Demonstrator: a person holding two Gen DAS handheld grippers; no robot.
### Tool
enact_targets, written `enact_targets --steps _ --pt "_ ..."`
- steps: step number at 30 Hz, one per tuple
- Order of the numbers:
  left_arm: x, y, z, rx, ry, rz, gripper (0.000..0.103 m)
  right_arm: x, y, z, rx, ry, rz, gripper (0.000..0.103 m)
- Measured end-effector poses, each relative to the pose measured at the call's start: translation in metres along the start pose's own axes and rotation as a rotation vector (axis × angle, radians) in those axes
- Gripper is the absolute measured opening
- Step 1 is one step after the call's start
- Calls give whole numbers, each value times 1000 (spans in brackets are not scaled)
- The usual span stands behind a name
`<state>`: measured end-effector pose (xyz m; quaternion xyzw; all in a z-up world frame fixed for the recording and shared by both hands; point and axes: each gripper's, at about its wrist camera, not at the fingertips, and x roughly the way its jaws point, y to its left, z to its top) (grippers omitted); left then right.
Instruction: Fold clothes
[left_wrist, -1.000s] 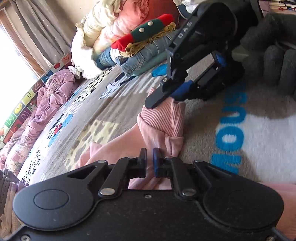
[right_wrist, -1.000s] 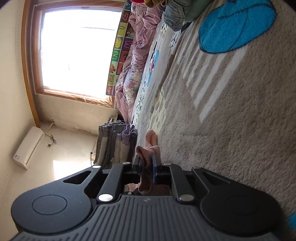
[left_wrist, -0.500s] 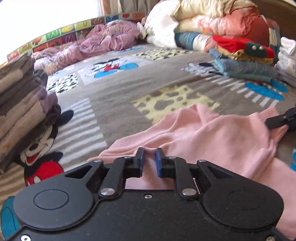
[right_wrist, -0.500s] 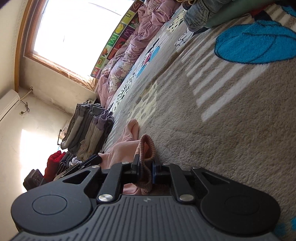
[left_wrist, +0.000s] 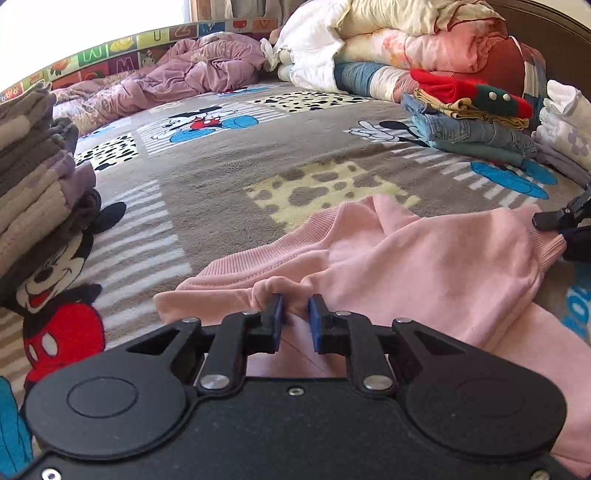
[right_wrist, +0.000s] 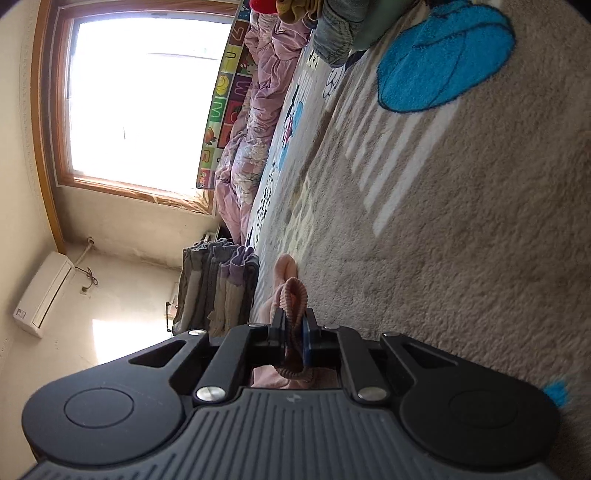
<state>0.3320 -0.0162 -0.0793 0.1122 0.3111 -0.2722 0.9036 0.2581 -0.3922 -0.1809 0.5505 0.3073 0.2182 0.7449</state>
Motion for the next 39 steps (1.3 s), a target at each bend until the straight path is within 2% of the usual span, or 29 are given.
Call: enact_targets --steps 3,4,5,6,9,11,13,15,17,20,24,26,27,29,34,39 --pt "-22 5 3 -21 -26 -4 16 9 11 -5 -81 24 -24 18" --pt "-29 5 1 -21 -24 -6 16 11 13 -6 -98 23 -24 32" --pt "-34 3 -1 -12 -18 -7 16 13 16 -7 -114 22 -23 40" --pt "-39 -1 -3 -2 -12 -8 16 15 20 -9 -147 20 -39 40" --pt "-42 -17 -10 20 16 -3 17 21 27 -13 -227 11 -86 32" --pt "-41 -24 -15 7 36 18 18 24 28 -15 -243 2 -93 19" --pt "-45 -19 -20 -79 32 38 18 22 28 -13 -235 -12 -79 14" --pt "-58 -7 -26 -231 -10 27 18 14 35 -12 -238 -36 -16 12" --pt "-71 10 -35 -411 -71 -36 21 7 59 -14 -323 -50 22 12" --pt "-80 38 -51 -669 -186 -199 24 4 111 -30 -530 -51 59 11" --pt "-77 77 -69 -936 -261 -357 24 17 174 -74 -894 14 8 11" --pt "-70 94 -76 -1040 -268 -452 32 29 193 -100 -1007 72 -8 11" --pt "-66 99 -78 -1070 -256 -475 34 36 199 -113 -1051 106 -13 11" --pt "-58 106 -77 -1107 -231 -508 47 52 211 -143 -1145 171 -28 11" --pt "-39 115 -70 -1130 -177 -597 51 75 226 -203 -1288 324 -23 11" --pt "-23 124 -70 -1173 -154 -629 52 77 226 -227 -1282 396 -39 11"
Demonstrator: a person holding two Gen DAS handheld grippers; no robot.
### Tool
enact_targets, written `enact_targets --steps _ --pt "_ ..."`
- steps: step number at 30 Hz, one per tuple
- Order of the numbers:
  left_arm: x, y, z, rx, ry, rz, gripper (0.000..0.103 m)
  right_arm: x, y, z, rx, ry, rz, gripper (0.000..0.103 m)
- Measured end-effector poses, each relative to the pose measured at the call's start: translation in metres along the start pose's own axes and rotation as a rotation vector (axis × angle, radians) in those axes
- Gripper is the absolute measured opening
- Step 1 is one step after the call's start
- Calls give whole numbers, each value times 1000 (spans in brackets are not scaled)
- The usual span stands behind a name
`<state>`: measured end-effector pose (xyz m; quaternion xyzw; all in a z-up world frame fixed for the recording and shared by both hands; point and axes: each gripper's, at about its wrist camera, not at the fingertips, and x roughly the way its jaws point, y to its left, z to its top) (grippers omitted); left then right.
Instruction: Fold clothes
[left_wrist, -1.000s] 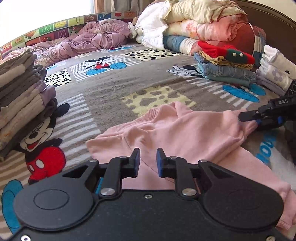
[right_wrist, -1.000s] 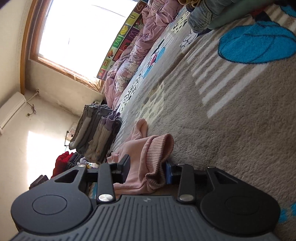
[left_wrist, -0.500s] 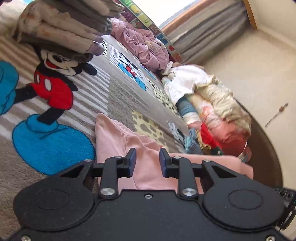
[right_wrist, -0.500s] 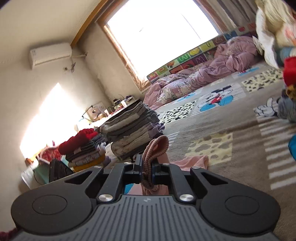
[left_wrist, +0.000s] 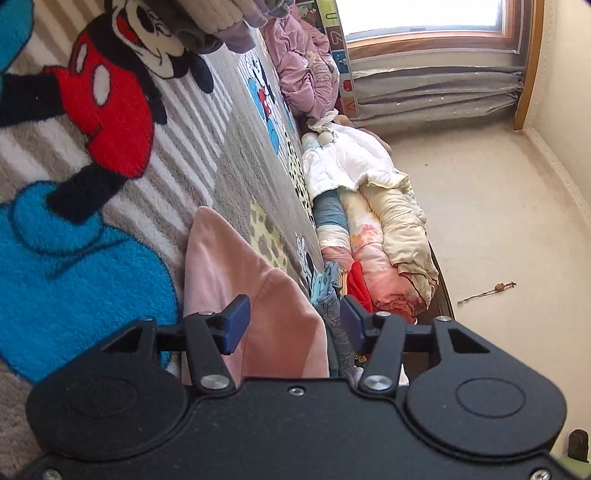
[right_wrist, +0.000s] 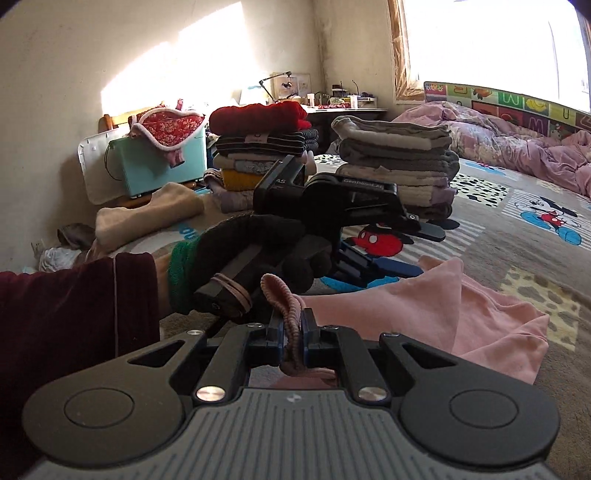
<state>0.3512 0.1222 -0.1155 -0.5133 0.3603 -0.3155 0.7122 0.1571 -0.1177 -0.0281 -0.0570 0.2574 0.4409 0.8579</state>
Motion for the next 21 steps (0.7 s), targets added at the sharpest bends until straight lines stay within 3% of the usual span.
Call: enact_targets --steps 14,21 --pt "-7 14 12 -62 -31 -22 55 -9 19 -30 5 152 31 11" --pt "-8 6 14 30 -29 31 53 -9 33 -43 -93 214 20 11"
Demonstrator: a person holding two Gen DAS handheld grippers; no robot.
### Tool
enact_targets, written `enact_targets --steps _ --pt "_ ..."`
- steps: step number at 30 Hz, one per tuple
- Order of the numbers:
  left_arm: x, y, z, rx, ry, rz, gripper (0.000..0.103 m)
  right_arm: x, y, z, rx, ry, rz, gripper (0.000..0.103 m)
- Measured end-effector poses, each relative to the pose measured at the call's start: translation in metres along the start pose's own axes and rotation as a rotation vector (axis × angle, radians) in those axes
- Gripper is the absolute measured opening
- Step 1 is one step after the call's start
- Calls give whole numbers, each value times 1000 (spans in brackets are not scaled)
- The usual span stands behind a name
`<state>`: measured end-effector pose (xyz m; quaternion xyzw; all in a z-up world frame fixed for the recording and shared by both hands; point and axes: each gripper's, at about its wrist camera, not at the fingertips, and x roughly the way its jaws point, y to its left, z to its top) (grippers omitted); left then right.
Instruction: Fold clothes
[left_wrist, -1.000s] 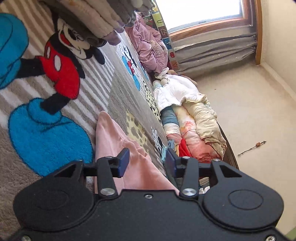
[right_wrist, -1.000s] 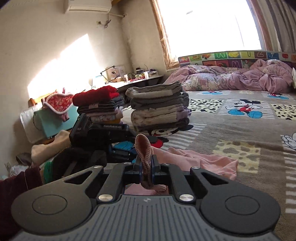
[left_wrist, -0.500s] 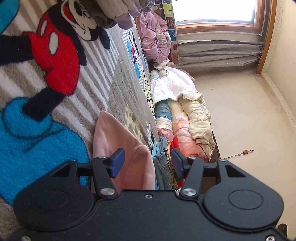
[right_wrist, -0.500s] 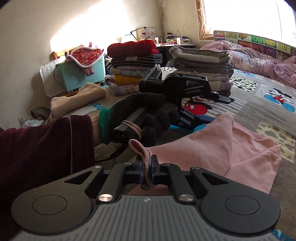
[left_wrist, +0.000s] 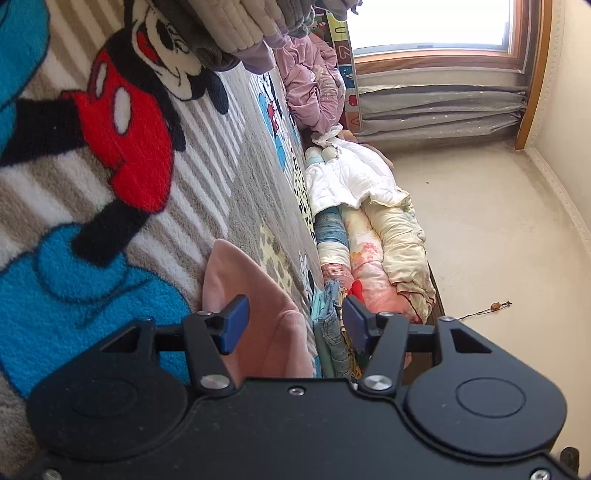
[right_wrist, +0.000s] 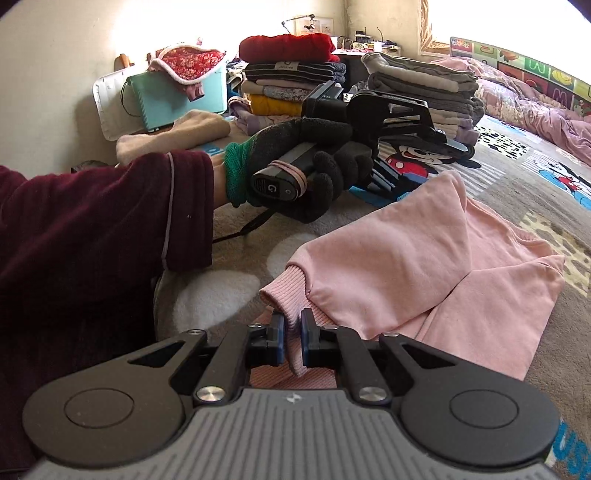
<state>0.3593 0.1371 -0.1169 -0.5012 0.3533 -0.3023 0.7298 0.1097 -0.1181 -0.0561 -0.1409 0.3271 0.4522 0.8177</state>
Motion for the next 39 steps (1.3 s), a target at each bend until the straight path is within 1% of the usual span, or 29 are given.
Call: enact_targets --steps 2,4,5,7,8,10,12,13,14,15,16,20,21,23,26,27,28,29,30,32,34,37,39 --pt "2 -6 -1 64 10 37 52 4 4 -4 -30 21 -14 11" --pt "3 -12 -2 127 18 73 49 10 7 -8 -55 46 -24 11" --pt "4 -15 -4 161 23 97 42 12 9 -10 -64 53 -30 11" --pt "10 -20 -9 240 38 167 35 12 13 -12 -78 56 -46 11" --pt "13 -21 -12 279 47 196 33 11 16 -12 -80 54 -59 11" --pt "16 -19 -15 304 54 223 29 7 18 -13 -65 44 -78 11" --pt "17 -19 -17 319 51 232 27 -3 16 -15 26 17 -63 13" --pt "17 -19 -18 325 49 236 27 -8 13 -18 87 -2 -61 23" --pt "16 -19 -18 327 47 237 27 -14 10 -22 155 -23 -61 39" --pt "16 -19 -19 326 46 237 27 -20 7 -26 222 -43 -61 44" --pt "16 -19 -19 326 45 236 27 -24 2 -31 316 -65 -61 51" --pt "15 -19 -21 324 45 232 27 -31 -29 -57 759 -173 -52 54" --pt "15 -19 -21 322 44 232 27 -29 -34 -61 830 -203 -44 54" --pt "14 -19 -21 318 41 232 27 -22 -40 -62 884 -241 -46 50" --pt "13 -17 -21 313 37 229 27 -6 -43 -54 876 -240 -73 46" --pt "13 -17 -21 310 37 227 27 -1 -44 -53 875 -238 -71 45" --pt "12 -16 -21 308 37 224 27 3 -43 -51 864 -239 -70 36" --pt "12 -16 -20 305 36 221 27 5 -42 -48 839 -239 -83 25" --pt "11 -16 -20 301 35 219 27 6 -39 -46 810 -239 -102 20" --pt "9 -15 -19 290 27 207 27 7 -34 -40 753 -242 -134 15" --pt "7 -14 -17 282 17 191 27 0 -28 -34 696 -255 -151 12" --pt "7 -15 -18 281 19 179 27 -17 -24 -27 645 -278 -179 12" --pt "8 -13 -18 280 24 188 27 -18 -28 -28 652 -251 -180 12"
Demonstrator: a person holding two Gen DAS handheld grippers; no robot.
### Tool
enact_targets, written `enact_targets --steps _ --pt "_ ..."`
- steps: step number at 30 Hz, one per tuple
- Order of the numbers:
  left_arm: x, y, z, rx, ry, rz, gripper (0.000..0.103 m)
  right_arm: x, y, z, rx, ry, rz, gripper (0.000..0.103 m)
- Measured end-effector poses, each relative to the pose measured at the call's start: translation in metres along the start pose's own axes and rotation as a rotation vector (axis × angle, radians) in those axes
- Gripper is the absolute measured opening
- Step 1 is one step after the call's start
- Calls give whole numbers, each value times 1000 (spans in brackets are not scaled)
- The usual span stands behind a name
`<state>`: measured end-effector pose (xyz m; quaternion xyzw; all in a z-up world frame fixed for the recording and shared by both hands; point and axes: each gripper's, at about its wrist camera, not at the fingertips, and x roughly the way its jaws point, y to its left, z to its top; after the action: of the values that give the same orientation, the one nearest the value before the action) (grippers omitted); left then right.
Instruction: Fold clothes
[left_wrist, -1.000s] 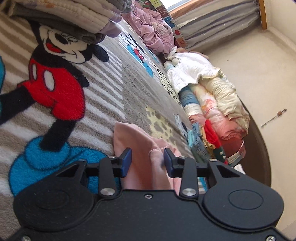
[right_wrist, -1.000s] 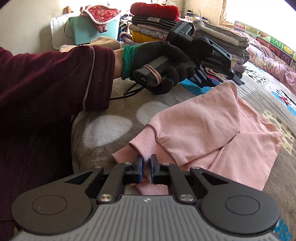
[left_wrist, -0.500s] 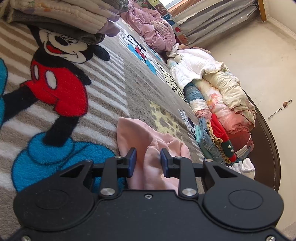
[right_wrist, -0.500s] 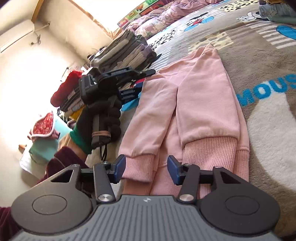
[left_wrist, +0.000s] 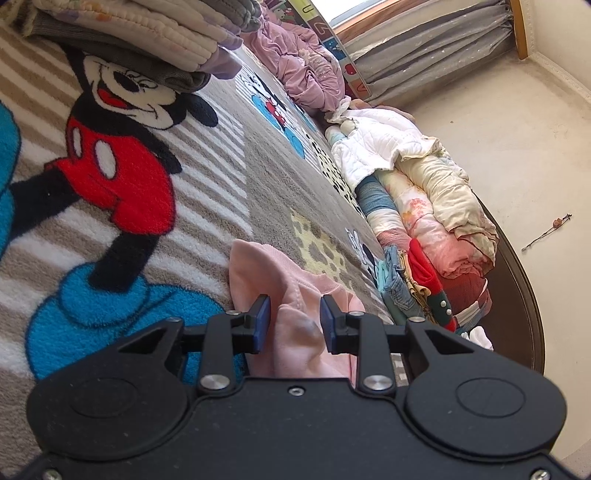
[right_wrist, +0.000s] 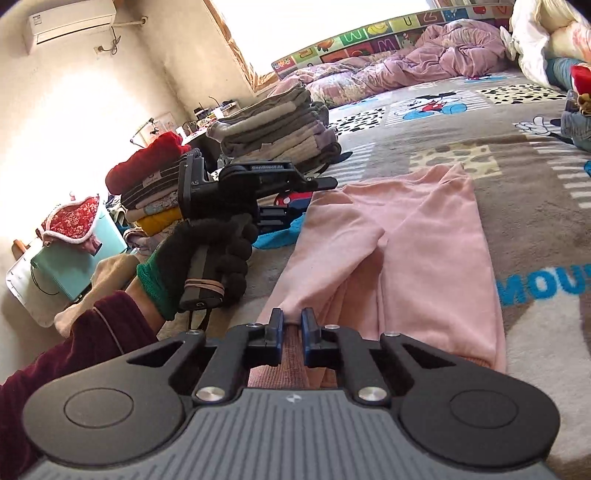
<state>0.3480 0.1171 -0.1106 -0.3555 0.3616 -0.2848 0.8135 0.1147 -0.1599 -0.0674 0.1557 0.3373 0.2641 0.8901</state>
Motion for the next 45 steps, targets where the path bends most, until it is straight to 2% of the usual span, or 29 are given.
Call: enact_targets --steps 2,3,6,10,11,12,14,19,21,23,25,27,28,30,32,34,36,38,40,41,43,45 --pt "1 2 0 -12 -1 1 27 14 -13 -6 62 70 -3 13" --pt "0 3 0 -16 -2 -5 27 19 -22 -10 121 77 -6 14" --pt "-4 5 1 -40 -12 -41 27 21 -38 -20 228 62 17 15" --pt "-5 7 4 -52 -11 -55 26 19 -44 -24 276 33 54 15" --pt "-2 3 3 -22 -4 -50 19 18 -45 -25 286 23 61 15" --pt "-1 -2 2 14 -4 -39 13 17 -46 -25 290 10 67 14" --pt "2 -11 0 75 -20 -25 9 13 -45 -26 285 -20 74 14" --pt "4 -3 4 16 -53 -28 8 2 -32 -22 202 -95 70 12" --pt "11 -3 4 21 -37 11 8 -2 -27 -21 154 -122 59 12" --pt "22 -5 3 58 -2 92 8 2 -27 -21 144 -109 49 12" --pt "27 -6 3 70 20 105 9 15 -37 -25 203 -51 44 12" --pt "19 -5 6 50 21 70 23 21 -46 -32 299 -37 81 12" --pt "12 -5 7 45 14 50 38 21 -47 -33 320 -40 93 12" --pt "-5 -3 9 37 -16 20 41 21 -49 -33 328 -37 101 12" --pt "-13 -3 9 32 -26 3 40 21 -56 -33 379 -38 124 12" --pt "-15 -7 6 56 -29 11 32 22 -60 -36 414 -39 147 12" --pt "-7 -13 1 98 -14 50 27 23 -62 -37 444 -41 177 12" --pt "6 -17 -4 135 -2 126 9 22 -63 -37 474 -40 221 12" --pt "16 -18 -8 174 11 205 9 25 -60 -36 457 -16 208 12" --pt "17 -19 -8 178 11 219 10 29 -58 -37 440 13 191 12" --pt "12 -21 -4 175 -1 218 11 31 -51 -38 368 46 129 12" --pt "3 -24 -1 182 -27 214 11 25 -40 -37 309 43 98 18"
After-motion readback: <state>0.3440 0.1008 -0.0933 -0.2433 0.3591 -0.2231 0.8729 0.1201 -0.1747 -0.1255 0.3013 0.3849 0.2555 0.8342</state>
